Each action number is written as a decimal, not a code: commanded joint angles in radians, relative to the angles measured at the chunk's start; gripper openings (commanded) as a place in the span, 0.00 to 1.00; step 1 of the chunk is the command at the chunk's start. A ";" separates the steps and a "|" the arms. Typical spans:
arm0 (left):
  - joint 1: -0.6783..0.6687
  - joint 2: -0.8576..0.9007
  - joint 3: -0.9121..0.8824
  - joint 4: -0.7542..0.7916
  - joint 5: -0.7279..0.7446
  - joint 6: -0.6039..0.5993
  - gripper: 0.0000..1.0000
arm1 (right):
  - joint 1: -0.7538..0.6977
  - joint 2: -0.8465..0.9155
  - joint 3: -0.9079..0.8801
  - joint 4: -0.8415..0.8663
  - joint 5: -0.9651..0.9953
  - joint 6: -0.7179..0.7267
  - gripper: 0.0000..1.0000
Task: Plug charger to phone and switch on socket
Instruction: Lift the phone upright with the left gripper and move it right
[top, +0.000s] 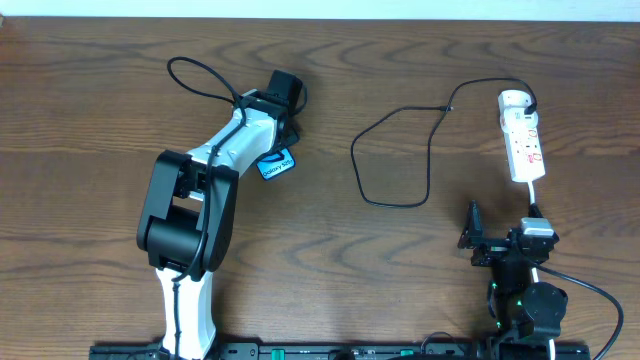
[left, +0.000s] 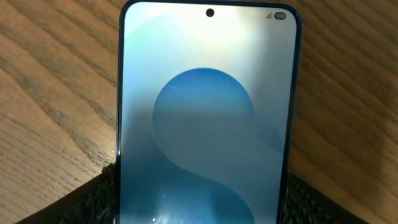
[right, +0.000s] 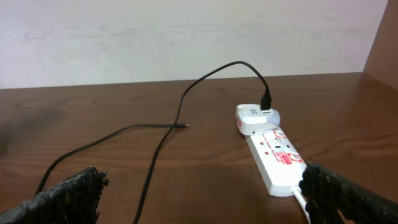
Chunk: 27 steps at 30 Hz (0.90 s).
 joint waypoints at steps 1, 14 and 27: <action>0.002 0.056 -0.029 -0.059 0.029 0.021 0.71 | 0.007 -0.007 -0.002 -0.003 -0.002 0.010 0.99; 0.002 -0.035 -0.015 -0.152 0.031 0.022 0.71 | 0.007 -0.007 -0.002 -0.003 -0.002 0.010 0.99; 0.002 -0.187 -0.014 -0.191 0.143 0.050 0.71 | 0.007 -0.007 -0.002 -0.003 -0.002 0.010 0.99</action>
